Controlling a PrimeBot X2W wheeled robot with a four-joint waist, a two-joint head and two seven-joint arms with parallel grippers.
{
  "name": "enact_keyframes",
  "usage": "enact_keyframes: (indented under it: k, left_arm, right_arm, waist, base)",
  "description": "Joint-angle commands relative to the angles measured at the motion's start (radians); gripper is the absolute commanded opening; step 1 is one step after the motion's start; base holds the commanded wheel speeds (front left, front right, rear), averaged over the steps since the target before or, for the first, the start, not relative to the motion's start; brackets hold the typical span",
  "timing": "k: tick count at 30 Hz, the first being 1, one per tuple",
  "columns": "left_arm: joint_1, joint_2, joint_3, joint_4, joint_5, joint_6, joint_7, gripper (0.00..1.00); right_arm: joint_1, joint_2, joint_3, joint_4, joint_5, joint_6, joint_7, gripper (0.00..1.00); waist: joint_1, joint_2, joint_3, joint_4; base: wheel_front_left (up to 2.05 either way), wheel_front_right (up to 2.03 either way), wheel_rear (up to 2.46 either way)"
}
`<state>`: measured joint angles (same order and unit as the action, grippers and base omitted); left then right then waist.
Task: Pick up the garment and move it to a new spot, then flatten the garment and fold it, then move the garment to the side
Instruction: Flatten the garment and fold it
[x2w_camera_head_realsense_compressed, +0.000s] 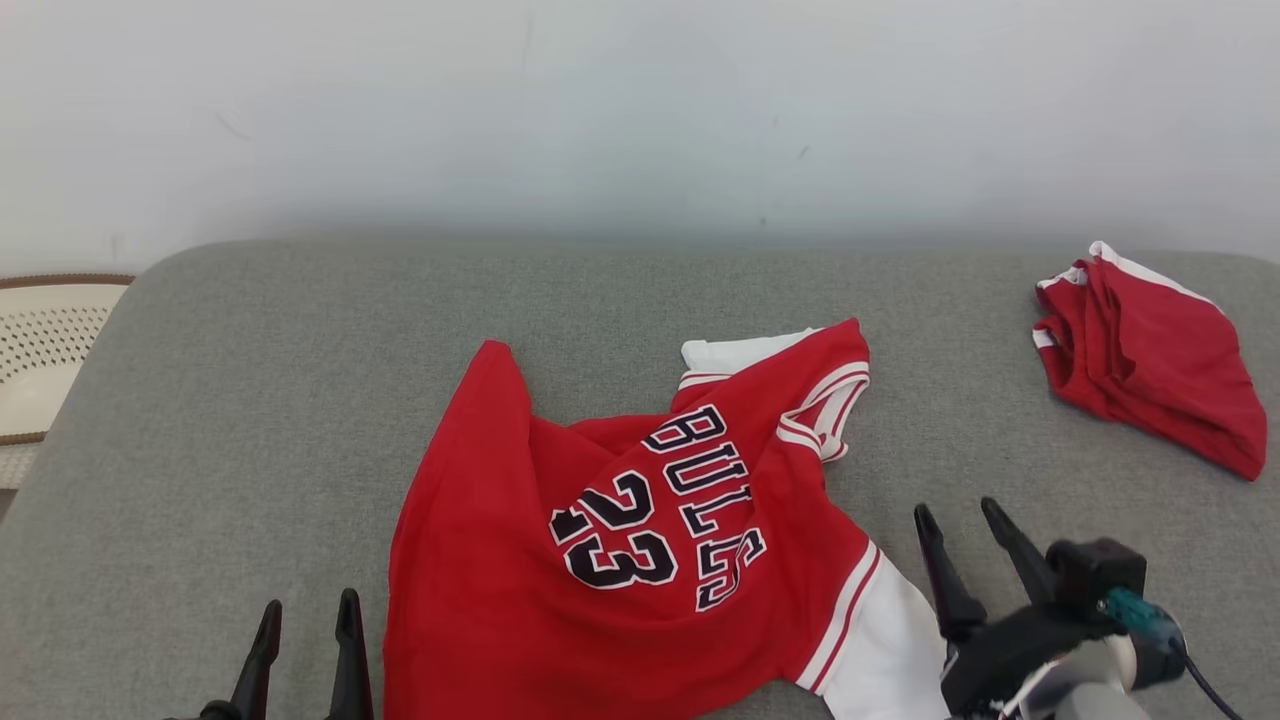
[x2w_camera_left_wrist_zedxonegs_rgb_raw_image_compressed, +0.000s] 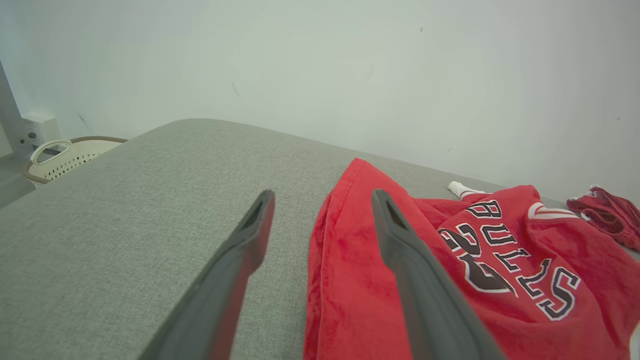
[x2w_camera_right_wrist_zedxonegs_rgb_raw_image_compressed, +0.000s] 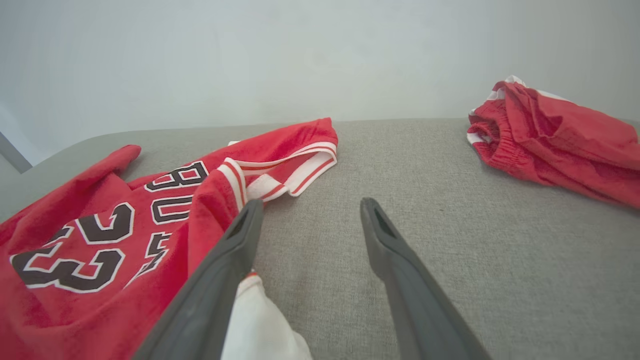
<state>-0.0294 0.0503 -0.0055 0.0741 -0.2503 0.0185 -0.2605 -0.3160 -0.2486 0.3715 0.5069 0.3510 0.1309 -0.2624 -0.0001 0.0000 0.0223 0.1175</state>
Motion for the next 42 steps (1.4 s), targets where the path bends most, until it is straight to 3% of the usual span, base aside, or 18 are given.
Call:
enact_keyframes:
  k: [1,10,22,34,41,42]
  left_arm:
    - [0.014,0.001,0.001,-0.005,0.008,0.001,-0.003,1.00]
    - [0.009,0.001,-0.003,-0.008,0.007,-0.003,-0.003,1.00]
    - [0.005,0.001,-0.004,-0.010,0.006,0.003,-0.003,1.00]
    - [0.008,0.001,-0.006,-0.006,0.004,0.006,-0.003,1.00]
    - [0.009,0.001,-0.004,-0.007,0.007,0.004,-0.003,1.00]
    - [0.009,0.001,-0.004,-0.008,0.008,0.005,-0.003,1.00]
  right_arm:
    - [0.039,-0.003,-0.008,-0.018,-0.004,0.000,0.010,1.00]
    - [0.179,0.006,-0.021,-0.081,-0.019,0.000,0.093,1.00]
    - [0.226,0.020,-0.119,-0.092,-0.122,0.000,0.142,1.00]
    - [0.232,0.045,-0.009,-0.111,-0.073,0.000,0.177,1.00]
    - [0.220,0.041,-0.012,-0.082,-0.077,0.000,0.180,1.00]
    - [0.218,0.044,-0.008,-0.078,-0.076,0.000,0.181,0.80]
  waist:
    - [0.0001,0.0000,-0.005,-0.004]
    - [0.0001,0.0000,0.009,0.000]
    - [0.0001,0.0000,0.018,0.006]
    - [0.0001,0.0000,0.012,0.007]
    - [0.0001,0.0000,0.015,0.008]
    - [0.0001,0.0000,0.015,0.008]
  base:
    - [0.00,0.00,0.00]
    - [0.00,0.00,0.00]
    - [0.00,0.00,0.00]
    - [0.00,0.00,0.00]
    - [0.00,0.00,0.00]
    - [0.00,0.00,0.00]
